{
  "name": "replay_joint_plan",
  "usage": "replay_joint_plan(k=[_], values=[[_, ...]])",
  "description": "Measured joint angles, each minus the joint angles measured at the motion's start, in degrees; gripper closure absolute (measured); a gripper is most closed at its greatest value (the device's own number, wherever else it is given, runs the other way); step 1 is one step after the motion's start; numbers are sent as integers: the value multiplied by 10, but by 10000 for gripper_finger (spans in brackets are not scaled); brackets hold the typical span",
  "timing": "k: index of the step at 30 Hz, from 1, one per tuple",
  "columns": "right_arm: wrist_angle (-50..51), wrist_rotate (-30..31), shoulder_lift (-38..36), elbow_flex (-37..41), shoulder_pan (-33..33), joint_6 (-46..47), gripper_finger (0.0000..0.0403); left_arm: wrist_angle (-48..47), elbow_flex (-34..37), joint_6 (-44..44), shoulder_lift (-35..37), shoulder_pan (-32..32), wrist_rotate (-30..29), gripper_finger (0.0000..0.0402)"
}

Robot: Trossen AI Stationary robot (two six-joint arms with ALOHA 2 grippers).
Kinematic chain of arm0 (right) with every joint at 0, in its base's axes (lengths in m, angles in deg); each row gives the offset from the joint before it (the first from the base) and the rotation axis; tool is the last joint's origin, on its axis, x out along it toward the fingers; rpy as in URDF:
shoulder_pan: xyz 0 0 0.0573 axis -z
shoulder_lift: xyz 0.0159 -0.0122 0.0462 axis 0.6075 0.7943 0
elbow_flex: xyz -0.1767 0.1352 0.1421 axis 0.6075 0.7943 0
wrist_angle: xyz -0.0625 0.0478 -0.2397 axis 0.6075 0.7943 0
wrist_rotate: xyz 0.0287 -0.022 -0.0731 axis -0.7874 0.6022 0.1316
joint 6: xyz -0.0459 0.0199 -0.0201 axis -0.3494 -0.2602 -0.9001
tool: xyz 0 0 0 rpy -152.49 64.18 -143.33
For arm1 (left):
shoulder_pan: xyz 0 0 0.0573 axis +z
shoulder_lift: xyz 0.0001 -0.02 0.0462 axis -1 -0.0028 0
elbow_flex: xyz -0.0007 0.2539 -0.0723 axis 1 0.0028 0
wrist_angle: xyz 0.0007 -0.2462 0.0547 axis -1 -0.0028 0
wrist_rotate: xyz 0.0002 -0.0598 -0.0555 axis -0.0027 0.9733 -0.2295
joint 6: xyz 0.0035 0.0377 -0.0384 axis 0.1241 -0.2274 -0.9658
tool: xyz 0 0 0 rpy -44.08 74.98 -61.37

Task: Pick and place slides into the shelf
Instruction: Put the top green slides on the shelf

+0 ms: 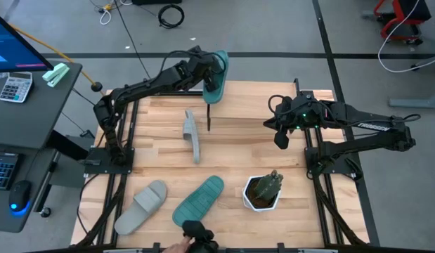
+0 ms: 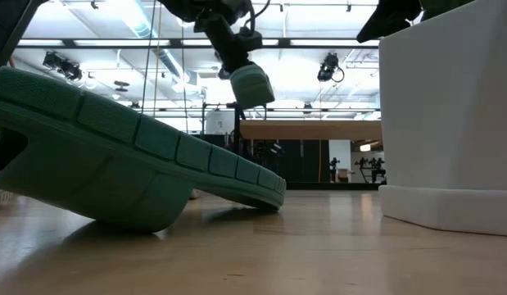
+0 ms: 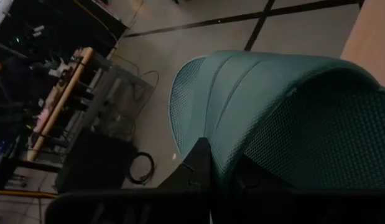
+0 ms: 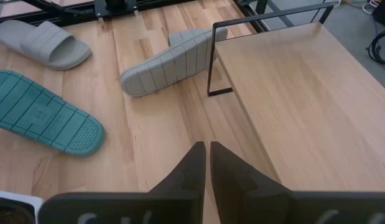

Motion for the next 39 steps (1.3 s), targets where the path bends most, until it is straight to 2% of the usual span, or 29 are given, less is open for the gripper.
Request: replay_joint_plan(k=[9, 17, 39], values=[[3, 0, 0, 0, 0, -4, 373, 27, 0, -13, -16, -24, -1, 389], [15, 0, 0, 0, 0, -2, 373, 32, 0, -19, -59, -23, -29, 389], [15, 0, 0, 0, 0, -1, 373, 30, 0, -31, -91, -22, -26, 389]])
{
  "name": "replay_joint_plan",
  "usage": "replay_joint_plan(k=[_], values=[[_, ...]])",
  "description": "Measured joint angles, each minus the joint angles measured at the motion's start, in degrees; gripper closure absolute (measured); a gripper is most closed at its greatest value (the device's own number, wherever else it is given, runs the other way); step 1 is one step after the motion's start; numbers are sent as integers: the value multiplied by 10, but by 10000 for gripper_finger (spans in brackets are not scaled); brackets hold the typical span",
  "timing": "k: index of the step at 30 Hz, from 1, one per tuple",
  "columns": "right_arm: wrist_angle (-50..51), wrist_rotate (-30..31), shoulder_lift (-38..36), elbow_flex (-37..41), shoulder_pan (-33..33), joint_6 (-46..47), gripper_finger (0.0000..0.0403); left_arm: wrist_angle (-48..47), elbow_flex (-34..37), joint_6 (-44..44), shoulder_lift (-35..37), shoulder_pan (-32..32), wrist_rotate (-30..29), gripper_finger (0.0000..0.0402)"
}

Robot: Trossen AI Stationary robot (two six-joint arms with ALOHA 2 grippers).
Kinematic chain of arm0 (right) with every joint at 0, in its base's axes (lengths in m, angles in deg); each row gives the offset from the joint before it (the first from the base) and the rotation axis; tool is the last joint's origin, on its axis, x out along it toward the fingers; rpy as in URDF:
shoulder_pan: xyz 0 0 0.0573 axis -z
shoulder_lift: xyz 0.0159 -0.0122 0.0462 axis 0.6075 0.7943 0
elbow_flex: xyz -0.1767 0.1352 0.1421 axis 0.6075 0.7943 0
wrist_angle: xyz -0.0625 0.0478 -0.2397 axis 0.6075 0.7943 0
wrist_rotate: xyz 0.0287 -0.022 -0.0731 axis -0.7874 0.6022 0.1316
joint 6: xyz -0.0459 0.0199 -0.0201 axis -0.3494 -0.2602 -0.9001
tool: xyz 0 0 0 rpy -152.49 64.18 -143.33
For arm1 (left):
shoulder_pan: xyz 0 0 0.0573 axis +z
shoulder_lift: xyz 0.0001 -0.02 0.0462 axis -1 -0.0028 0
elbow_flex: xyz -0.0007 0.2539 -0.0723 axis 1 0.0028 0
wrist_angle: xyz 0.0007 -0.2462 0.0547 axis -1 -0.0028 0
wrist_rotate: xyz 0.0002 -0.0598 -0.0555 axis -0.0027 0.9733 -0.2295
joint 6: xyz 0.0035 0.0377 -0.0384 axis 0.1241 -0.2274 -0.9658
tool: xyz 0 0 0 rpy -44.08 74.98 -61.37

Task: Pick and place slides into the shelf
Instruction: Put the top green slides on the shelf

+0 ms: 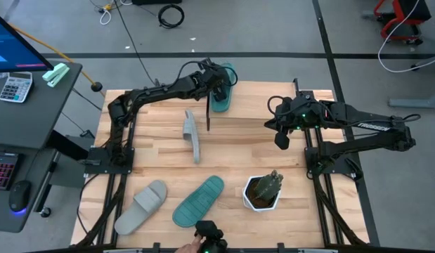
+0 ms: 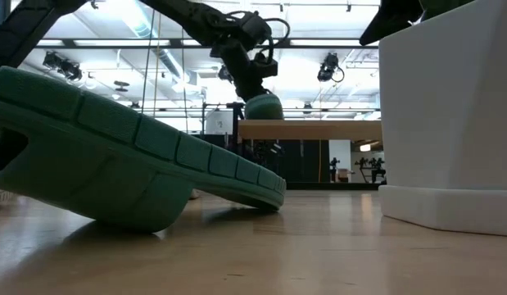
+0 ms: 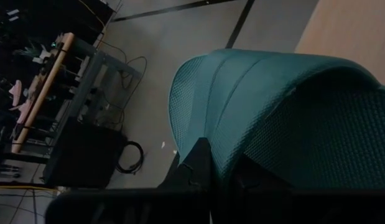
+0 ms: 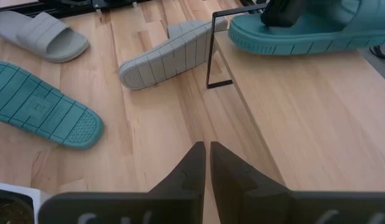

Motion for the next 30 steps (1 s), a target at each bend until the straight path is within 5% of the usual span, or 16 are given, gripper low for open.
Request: replay_joint_plan(k=[30], values=[[0, 0, 0, 0, 0, 0, 373, -3, 0, 26, 0, 1, -30, 389]])
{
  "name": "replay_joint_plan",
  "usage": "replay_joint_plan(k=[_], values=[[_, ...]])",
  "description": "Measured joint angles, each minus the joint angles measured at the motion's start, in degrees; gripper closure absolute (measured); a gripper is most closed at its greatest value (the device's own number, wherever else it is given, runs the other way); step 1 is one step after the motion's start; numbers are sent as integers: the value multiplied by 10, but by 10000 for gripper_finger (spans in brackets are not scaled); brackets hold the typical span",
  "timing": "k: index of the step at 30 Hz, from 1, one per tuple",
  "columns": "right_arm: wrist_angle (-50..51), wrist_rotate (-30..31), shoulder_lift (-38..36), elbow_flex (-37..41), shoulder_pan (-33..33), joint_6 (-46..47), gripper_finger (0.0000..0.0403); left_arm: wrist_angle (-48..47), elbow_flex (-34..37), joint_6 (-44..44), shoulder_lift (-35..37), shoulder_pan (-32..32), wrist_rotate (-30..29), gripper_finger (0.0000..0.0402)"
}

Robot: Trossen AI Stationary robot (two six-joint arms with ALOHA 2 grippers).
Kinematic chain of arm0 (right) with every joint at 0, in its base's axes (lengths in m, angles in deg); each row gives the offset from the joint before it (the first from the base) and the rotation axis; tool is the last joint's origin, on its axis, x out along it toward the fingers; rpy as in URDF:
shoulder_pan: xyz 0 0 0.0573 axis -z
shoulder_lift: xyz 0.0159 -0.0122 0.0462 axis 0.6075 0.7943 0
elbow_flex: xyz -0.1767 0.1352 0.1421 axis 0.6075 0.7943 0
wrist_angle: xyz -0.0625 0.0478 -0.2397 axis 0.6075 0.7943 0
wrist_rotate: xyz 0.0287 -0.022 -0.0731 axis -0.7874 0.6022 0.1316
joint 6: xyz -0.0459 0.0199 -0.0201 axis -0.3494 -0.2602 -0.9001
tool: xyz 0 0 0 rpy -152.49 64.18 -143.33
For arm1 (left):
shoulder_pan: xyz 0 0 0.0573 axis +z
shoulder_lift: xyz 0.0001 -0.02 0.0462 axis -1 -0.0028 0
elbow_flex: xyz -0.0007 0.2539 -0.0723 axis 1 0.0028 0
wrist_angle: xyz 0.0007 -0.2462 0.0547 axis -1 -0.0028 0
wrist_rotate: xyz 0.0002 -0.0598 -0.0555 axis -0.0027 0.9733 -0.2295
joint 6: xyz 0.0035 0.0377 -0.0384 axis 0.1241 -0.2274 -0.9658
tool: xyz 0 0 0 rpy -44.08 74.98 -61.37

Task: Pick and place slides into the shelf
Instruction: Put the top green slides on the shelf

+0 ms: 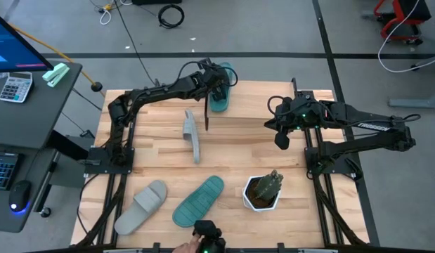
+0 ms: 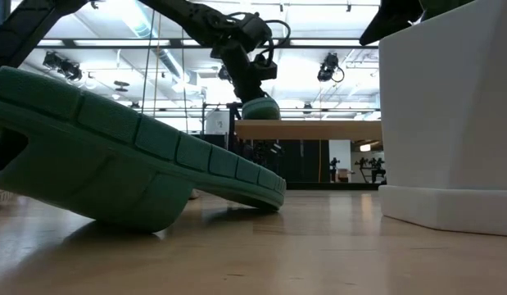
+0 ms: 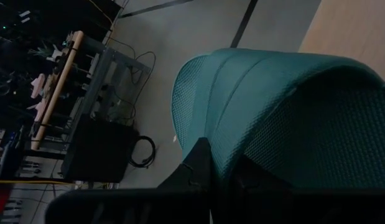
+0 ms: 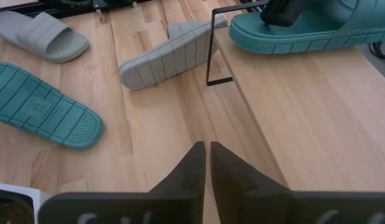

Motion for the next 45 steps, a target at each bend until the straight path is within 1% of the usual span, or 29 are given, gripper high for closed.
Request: replay_joint_plan(k=[12, 19, 29, 34, 45], values=[[0, 0, 0, 0, 0, 0, 373, 3, 0, 5, 0, 0, -1, 386], [0, 0, 0, 0, 0, 0, 373, 1, 0, 1, 0, 0, -1, 341], [0, 0, 0, 0, 0, 0, 373, -4, 0, -1, 1, -1, 0, 318], [0, 0, 0, 0, 0, 0, 373, -5, 0, -1, 1, -2, 0, 299], [0, 0, 0, 0, 0, 0, 373, -5, 0, -1, 1, -2, 0, 232]])
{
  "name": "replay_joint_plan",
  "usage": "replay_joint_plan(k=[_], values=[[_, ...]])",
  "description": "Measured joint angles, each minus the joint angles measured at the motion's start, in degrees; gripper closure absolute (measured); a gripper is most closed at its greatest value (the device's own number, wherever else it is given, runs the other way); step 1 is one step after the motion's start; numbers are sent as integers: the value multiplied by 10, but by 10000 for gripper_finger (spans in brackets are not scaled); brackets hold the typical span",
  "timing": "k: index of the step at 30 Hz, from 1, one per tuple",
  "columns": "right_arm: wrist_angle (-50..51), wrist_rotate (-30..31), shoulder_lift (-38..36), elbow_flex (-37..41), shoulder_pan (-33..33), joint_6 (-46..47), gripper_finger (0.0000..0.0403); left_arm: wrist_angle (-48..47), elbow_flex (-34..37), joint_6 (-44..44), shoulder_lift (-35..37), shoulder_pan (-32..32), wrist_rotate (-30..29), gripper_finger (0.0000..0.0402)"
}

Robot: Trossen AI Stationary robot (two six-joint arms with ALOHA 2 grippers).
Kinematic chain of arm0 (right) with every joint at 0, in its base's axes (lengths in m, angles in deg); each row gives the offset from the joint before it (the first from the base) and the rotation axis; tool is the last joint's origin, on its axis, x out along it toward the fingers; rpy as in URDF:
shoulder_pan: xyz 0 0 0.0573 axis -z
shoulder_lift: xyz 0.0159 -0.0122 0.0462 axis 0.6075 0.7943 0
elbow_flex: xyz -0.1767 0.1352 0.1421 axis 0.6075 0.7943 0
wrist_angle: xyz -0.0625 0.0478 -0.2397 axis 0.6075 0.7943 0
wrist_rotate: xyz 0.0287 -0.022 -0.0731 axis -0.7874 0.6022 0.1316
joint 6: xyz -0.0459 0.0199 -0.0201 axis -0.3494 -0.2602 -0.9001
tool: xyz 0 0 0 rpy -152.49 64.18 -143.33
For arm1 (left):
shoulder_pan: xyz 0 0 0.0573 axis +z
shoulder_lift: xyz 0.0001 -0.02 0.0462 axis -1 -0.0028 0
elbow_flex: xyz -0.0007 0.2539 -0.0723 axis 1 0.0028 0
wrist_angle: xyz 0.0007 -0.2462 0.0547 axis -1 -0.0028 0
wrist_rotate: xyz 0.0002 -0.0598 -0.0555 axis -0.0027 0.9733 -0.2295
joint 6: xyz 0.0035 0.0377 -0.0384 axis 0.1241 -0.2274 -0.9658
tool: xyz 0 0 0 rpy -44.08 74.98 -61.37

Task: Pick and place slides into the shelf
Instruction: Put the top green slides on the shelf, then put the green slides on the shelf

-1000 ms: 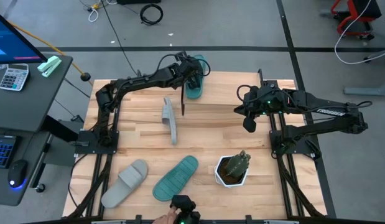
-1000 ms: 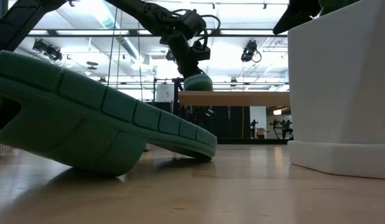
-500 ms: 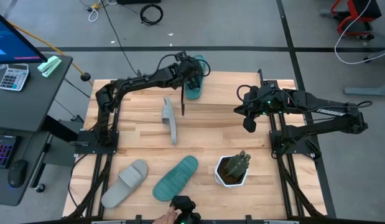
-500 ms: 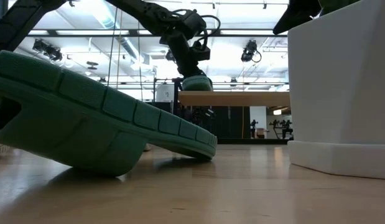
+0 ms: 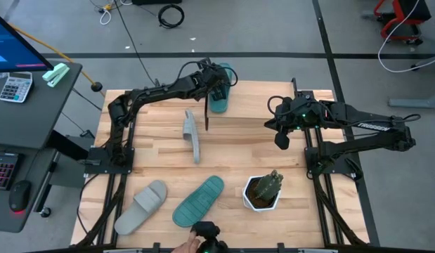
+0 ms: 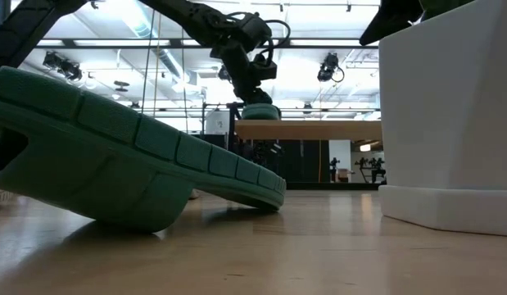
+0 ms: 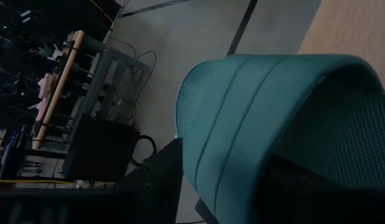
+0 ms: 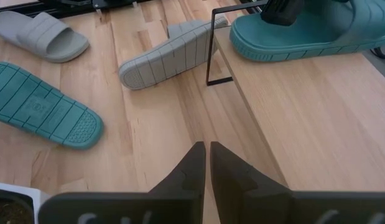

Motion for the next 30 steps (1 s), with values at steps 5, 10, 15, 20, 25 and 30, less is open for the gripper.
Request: replay_joint_plan(k=[5, 10, 15, 20, 25, 30], values=[[0, 0, 0, 0, 0, 0, 373, 0, 0, 0, 0, -3, 0, 210], [0, 0, 0, 0, 0, 0, 373, 1, 0, 0, 0, -7, 0, 197], [1, 0, 0, 0, 0, 0, 373, 1, 0, 1, 0, -13, 0, 187], [13, 0, 0, 0, 0, 0, 373, 1, 0, 3, 0, -17, 0, 177], [17, 0, 0, 0, 0, 0, 373, 0, 0, 30, 0, -24, -32, 173], [17, 0, 0, 0, 0, 0, 373, -3, 1, 58, 15, -38, -62, 173]])
